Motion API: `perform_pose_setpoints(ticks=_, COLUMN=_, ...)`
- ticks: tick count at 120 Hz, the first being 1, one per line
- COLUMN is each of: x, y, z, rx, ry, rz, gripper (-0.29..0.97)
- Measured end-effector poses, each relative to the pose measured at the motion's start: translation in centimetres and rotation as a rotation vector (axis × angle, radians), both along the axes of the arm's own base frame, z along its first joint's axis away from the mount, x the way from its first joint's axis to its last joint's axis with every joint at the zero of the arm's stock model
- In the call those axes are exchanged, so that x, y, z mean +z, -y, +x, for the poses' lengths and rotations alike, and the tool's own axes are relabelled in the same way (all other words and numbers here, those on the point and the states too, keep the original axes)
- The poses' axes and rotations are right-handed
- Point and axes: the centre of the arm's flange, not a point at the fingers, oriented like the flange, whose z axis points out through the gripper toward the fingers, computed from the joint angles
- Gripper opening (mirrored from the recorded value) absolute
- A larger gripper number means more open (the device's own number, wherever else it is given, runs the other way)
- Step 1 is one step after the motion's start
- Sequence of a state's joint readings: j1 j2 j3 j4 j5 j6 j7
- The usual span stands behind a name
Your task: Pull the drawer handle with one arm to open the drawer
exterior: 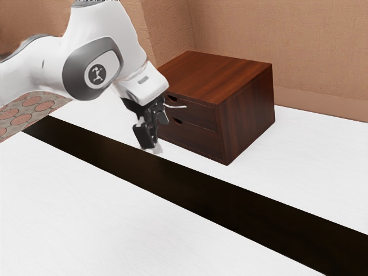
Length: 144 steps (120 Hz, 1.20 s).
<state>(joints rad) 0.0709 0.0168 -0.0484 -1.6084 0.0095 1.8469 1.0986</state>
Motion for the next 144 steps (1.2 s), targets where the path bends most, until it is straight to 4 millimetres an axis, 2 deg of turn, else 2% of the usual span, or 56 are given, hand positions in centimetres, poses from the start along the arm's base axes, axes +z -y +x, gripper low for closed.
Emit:
perform_pose_setpoints(ticks=8, x=-0.4, y=-0.7, z=1.9, rx=-0.064, ry=0.033, rz=-0.026, gripper=0.68)
perform_pose_setpoints(ticks=15, x=-0.4, y=-2.3, z=2.9, rx=-0.097, ry=0.061, rz=-0.041, gripper=0.68)
perform_pose_setpoints(ticks=27, x=-0.2, y=-5.2, z=3.2, rx=-0.133, ry=0.099, rz=-0.062, gripper=0.68)
perform_pose_setpoints(ticks=40, x=-0.2, y=-5.8, z=3.4, rx=-0.202, ry=0.122, rz=-0.060, gripper=0.68)
perform_pose_setpoints(ticks=50, x=-1.4, y=-6.2, z=4.1, rx=-0.249, ry=0.117, rz=-0.060, gripper=0.68)
perform_pose_setpoints(ticks=57, x=-2.8, y=-7.6, z=4.6, rx=-0.265, ry=0.106, rz=-0.067, gripper=0.68)
perform_pose_setpoints(ticks=65, x=-3.4, y=-8.8, z=5.2, rx=-0.285, ry=0.112, rz=-0.067, gripper=0.68)
perform_pose_setpoints(ticks=80, x=-3.8, y=-9.4, z=5.9, rx=-0.333, ry=0.132, rz=-0.054, gripper=0.68)
perform_pose_setpoints(ticks=90, x=-3.5, y=-10.3, z=6.2, rx=-0.350, ry=0.153, rz=-0.040, gripper=0.68)
perform_pose_setpoints(ticks=122, x=-2.3, y=-11.3, z=6.3, rx=-0.396, ry=0.191, rz=0.027, gripper=0.68)
perform_pose_setpoints(ticks=144, x=-3.9, y=-11.9, z=7.0, rx=-0.406, ry=0.183, rz=0.039, gripper=0.56)
